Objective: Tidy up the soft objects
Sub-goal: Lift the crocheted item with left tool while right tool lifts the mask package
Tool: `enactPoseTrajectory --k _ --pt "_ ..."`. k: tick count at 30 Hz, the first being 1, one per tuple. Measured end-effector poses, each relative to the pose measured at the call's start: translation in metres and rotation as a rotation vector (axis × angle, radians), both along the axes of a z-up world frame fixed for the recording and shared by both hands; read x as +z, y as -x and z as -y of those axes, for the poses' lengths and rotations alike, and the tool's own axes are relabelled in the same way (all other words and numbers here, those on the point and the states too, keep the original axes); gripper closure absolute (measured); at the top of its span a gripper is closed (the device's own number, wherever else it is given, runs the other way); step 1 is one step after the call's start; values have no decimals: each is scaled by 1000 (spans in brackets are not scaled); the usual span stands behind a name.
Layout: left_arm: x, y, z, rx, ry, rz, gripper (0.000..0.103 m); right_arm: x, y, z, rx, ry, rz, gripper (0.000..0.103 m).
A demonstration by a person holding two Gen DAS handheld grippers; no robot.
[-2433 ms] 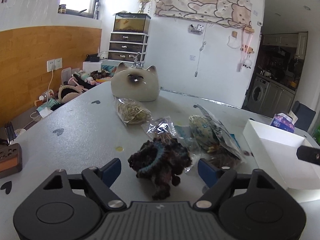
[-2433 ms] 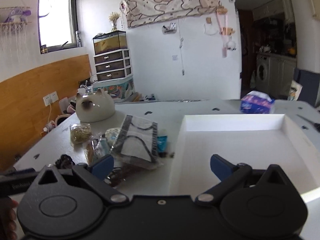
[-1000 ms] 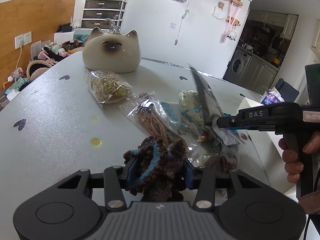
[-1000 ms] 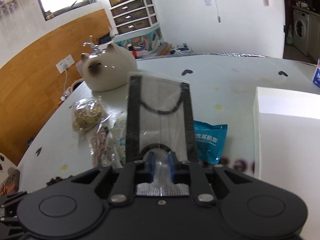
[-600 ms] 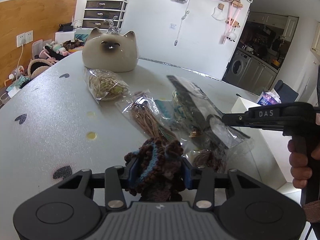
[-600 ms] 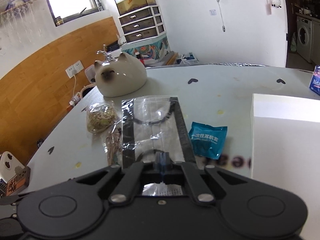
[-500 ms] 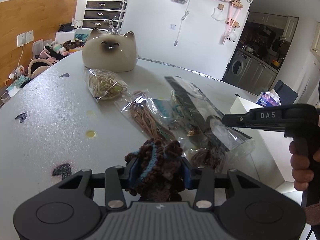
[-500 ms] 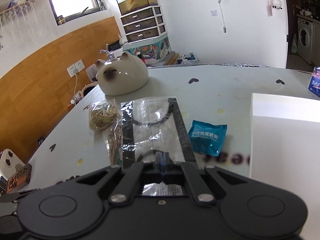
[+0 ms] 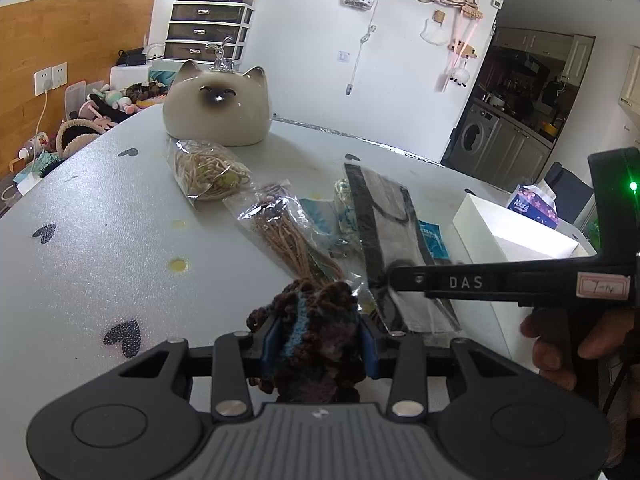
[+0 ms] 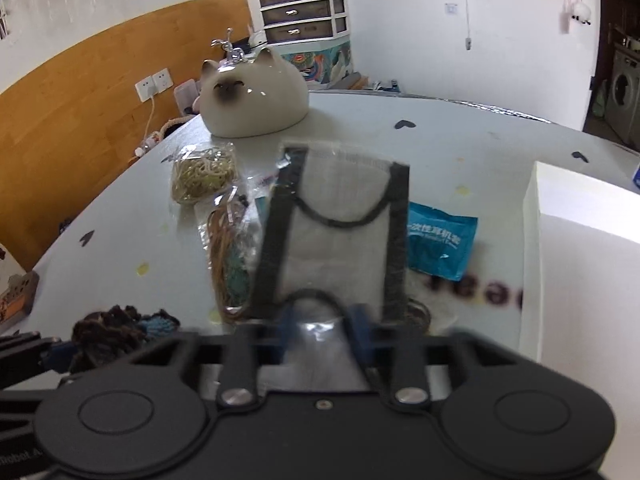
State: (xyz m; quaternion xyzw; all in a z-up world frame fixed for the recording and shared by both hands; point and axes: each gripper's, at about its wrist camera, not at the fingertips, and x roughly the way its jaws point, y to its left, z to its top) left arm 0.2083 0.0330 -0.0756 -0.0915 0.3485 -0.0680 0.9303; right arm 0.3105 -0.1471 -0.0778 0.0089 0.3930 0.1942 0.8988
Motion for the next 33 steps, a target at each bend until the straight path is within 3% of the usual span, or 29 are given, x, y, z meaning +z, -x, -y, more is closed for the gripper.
enactPoseTrajectory --k 14,15,17,18,19,27,30,32,33 --pt "6 8 1 10 2 22 63 21 26 18 1 -49 71 103" --pt "7 9 1 10 1 26 63 22 26 19 -18 -58 63 98" --pt "8 11 1 11 2 30 63 20 25 23 -51 -84 45 57" --pt "8 12 1 13 3 31 63 20 24 22 -67 -87 50 24" --pt "8 13 1 15 4 33 63 19 24 20 -79 -81 69 14" --pt "12 17 -3 23 11 40 63 -1 -9 -6 -142 -17 8 9" --pt "13 16 -6 24 12 43 63 -9 -17 -10 -142 -39 -32 6" --pt "13 16 -9 24 14 43 63 -10 -17 -14 -129 -29 -26 7" --pt "13 16 -9 23 15 43 63 -10 -15 -17 -115 -18 -11 13"
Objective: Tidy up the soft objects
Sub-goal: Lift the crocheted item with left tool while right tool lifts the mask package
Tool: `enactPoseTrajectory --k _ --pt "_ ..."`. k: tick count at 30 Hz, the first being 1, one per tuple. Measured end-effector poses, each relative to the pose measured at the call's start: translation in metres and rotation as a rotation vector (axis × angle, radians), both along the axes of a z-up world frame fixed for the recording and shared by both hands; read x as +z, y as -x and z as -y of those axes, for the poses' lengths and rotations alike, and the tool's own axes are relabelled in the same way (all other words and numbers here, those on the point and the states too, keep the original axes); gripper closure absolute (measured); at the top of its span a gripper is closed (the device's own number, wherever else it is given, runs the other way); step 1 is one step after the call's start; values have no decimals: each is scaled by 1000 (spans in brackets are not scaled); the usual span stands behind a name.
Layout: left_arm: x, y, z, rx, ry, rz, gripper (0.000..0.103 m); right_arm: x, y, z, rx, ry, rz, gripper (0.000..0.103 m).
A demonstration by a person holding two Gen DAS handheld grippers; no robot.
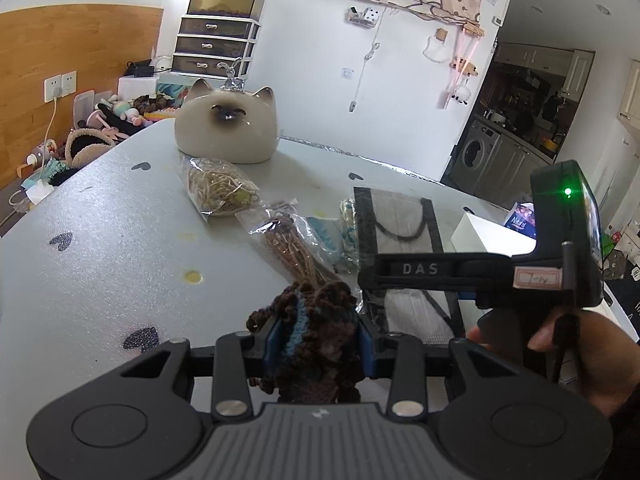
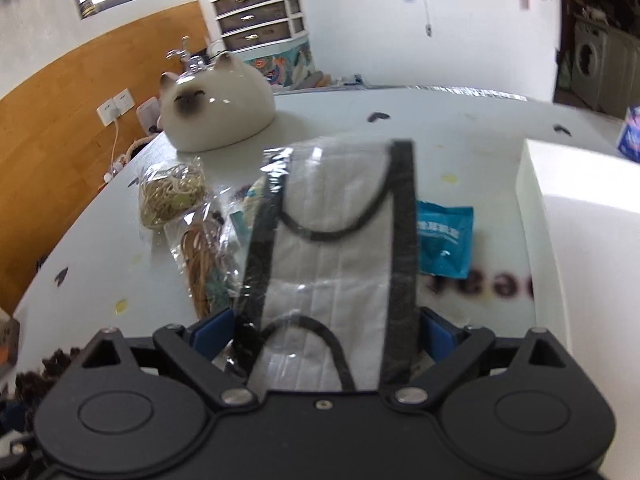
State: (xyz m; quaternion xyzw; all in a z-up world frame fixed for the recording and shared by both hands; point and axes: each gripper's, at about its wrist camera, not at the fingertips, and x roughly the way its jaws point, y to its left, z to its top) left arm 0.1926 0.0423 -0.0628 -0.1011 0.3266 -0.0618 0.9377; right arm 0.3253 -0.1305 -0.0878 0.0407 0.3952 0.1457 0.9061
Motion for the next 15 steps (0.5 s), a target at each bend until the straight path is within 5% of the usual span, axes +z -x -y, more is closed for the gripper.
enactPoseTrajectory --k 2,4,7,15 --pt "0 0 -1 -2 3 1 63 2 3 -1 17 5 22 25" --pt "0 1 -2 -5 5 2 63 5 6 0 30 -14 32 51" --pt "0 -1 -4 -5 9 3 63 11 11 4 45 -29 43 65" --pt "1 3 -6 6 13 5 63 36 37 18 72 -44 109 64"
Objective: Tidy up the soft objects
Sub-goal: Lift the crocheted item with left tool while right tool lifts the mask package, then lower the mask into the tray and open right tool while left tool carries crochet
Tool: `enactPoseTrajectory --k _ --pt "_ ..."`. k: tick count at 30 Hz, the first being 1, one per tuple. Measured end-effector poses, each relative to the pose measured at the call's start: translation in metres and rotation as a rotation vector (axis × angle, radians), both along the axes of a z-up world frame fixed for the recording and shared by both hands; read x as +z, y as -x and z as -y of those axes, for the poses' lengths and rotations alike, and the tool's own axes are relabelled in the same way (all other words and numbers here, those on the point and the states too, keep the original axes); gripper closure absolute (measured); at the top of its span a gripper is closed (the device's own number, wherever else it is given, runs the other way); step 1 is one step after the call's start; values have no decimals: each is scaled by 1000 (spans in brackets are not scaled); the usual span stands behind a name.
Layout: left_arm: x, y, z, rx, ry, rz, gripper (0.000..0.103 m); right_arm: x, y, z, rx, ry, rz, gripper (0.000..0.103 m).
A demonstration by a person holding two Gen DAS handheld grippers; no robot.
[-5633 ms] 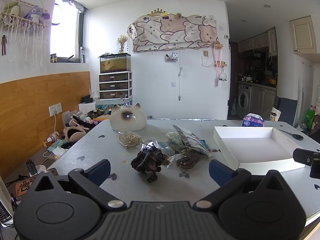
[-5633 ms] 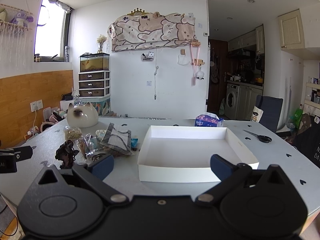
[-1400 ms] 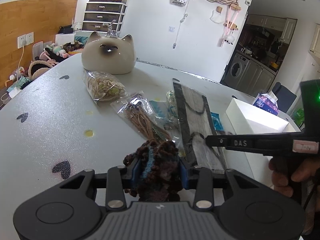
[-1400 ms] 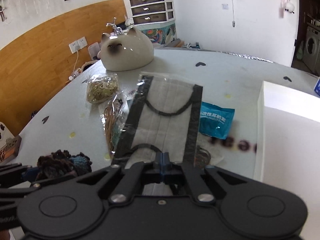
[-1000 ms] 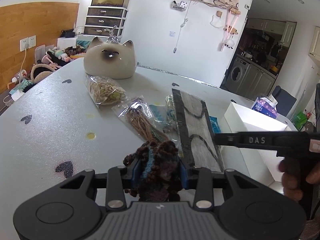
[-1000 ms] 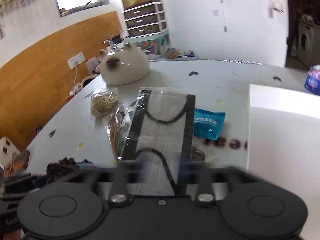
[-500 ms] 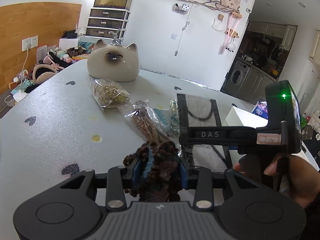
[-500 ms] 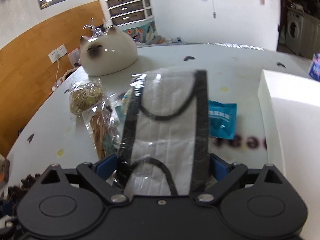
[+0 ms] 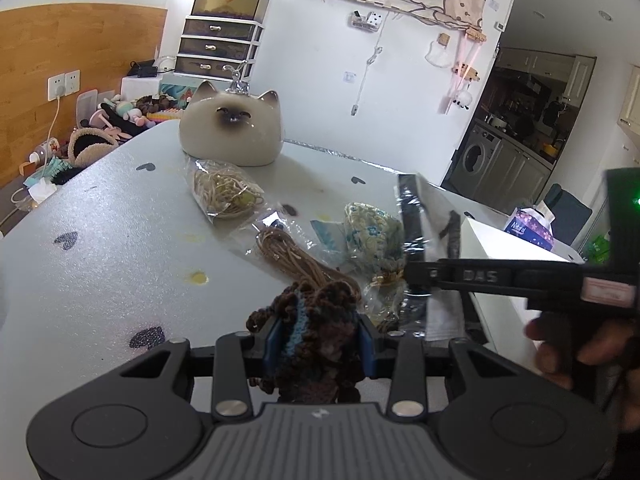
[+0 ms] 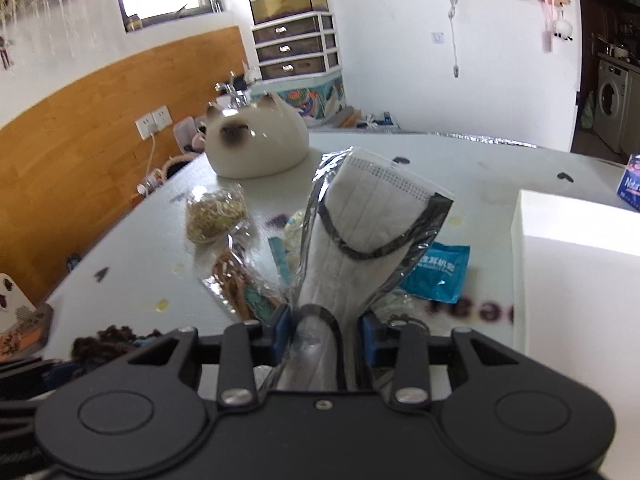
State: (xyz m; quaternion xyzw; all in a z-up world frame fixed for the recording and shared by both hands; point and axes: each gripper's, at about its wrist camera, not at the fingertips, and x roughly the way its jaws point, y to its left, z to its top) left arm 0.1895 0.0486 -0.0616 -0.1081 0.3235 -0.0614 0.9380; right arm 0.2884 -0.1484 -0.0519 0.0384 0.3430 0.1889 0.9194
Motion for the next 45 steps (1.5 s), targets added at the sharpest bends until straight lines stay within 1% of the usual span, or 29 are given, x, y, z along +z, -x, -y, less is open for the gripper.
enactPoseTrajectory --k 4,8,14,18,22,29,35,38,40,41,42,43,45 --pt "8 3 1 3 -3 15 63 19 16 12 20 -22 37 61" --pt "20 7 7 -6 -7 49 63 38 34 32 25 -36 80 61" --pt "43 9 30 -61 4 107 63 58 52 84 -23 -52 110 60" --pt "57 8 57 -122 13 148 63 63 59 127 -79 -15 123 57" --pt "62 3 91 -193 19 165 63 61 63 173 -140 26 114 56" --pt "54 -14 155 -314 30 131 63 45 59 251 -240 95 49 55" --pt "39 -29 197 -374 42 83 63 26 39 290 -242 175 -18 53" --pt "30 -37 209 -383 50 50 63 14 25 301 -230 187 -57 52" --pt "25 -41 216 -386 50 29 63 6 15 307 -214 190 -83 39" --pt "23 -42 219 -388 47 21 63 3 14 307 -217 201 -86 36" --pt "21 -45 221 -389 44 12 63 0 12 308 -221 210 -84 27" --pt "18 -46 223 -390 41 2 63 -2 11 309 -229 221 -82 22" --pt "13 -51 228 -393 37 -19 63 -4 12 310 -244 218 -77 21"
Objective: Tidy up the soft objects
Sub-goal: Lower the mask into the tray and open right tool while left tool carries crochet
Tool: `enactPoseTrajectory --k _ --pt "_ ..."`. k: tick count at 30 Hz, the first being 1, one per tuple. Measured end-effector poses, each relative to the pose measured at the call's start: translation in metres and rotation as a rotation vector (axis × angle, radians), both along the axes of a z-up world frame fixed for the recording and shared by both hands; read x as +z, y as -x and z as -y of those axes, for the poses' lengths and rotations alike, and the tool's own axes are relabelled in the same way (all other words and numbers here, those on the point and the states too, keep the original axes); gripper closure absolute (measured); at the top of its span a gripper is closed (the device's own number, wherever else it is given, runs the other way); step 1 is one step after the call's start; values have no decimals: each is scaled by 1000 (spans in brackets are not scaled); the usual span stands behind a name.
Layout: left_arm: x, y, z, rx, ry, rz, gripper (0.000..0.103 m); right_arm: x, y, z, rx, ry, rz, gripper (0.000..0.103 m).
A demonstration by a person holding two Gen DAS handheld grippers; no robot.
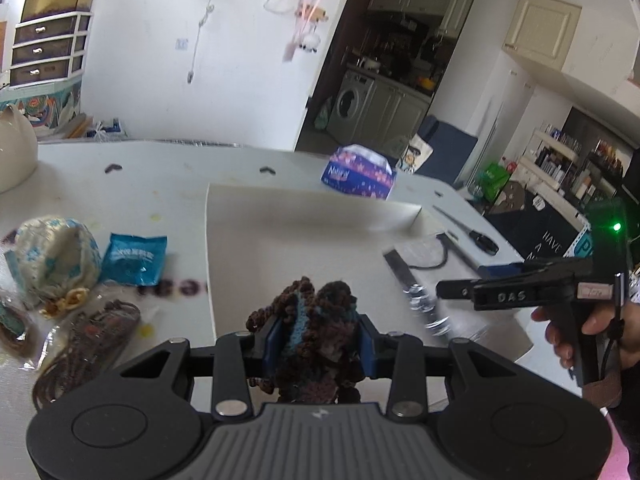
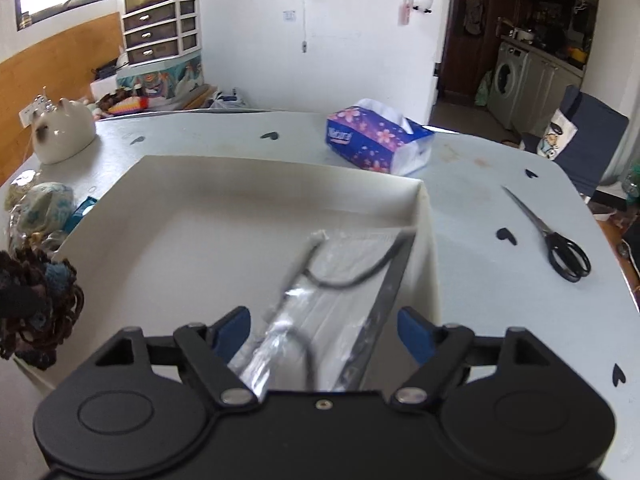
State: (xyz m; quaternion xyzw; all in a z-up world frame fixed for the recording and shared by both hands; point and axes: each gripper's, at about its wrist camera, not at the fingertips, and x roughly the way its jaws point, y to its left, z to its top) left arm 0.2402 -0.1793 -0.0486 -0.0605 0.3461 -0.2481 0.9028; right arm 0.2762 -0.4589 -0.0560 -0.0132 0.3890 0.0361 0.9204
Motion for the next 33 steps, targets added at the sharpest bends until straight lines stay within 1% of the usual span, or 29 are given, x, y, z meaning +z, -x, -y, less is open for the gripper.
enactPoseTrajectory --k 2,5,8,10,11,12,13,16,17,19,20,21,23,26,28,29,30,31,33 --pt "-6 -6 5 -5 -16 -14 63 0 3 4 -9 -28 6 21" --pt "-14 -10 10 -12 -44 -33 63 1 10 5 -18 -40 14 21" --pt "-21 -13 13 -16 -76 -52 63 3 14 0 0 -71 21 24" --pt "-26 -12 13 -15 -91 -55 63 1 13 -9 29 -107 17 31" --pt "-28 -12 13 -13 -95 -57 63 -2 11 -14 46 -120 9 40" --pt "-29 -12 14 -11 -99 -59 63 -5 9 -20 61 -134 1 52" --pt "-31 -12 14 -9 -99 -61 63 -8 7 -26 77 -151 -13 61" --pt "-32 -10 14 -8 -101 -60 63 -21 0 -45 125 -186 -56 69" --pt "-32 -10 14 -7 -102 -60 63 -25 -2 -53 142 -177 -74 71" --pt "-32 -11 13 -6 -102 -62 63 -32 -3 -61 154 -147 -116 76" --pt "-32 -11 13 -5 -102 -64 63 -33 -1 -62 157 -136 -104 78" --pt "-32 -11 12 -3 -102 -66 63 -32 0 -59 153 -130 -112 78" --pt "-32 -11 12 0 -102 -69 63 -31 4 -50 115 -132 -127 78" --pt "-33 -11 11 3 -105 -69 63 -32 11 -30 58 -109 -128 78" --pt "-33 -11 11 5 -106 -69 63 -31 16 -17 31 -129 -130 82" --pt "-34 -11 11 4 -106 -68 63 -31 17 -13 11 -130 -133 82" --pt "-34 -11 11 4 -108 -67 62 -30 20 -10 -8 -123 -133 79" --pt "-34 -11 11 5 -110 -66 62 -28 23 -8 -14 -130 -121 78" --pt "-34 -10 11 7 -115 -65 62 -24 30 -4 -12 -172 -100 77"
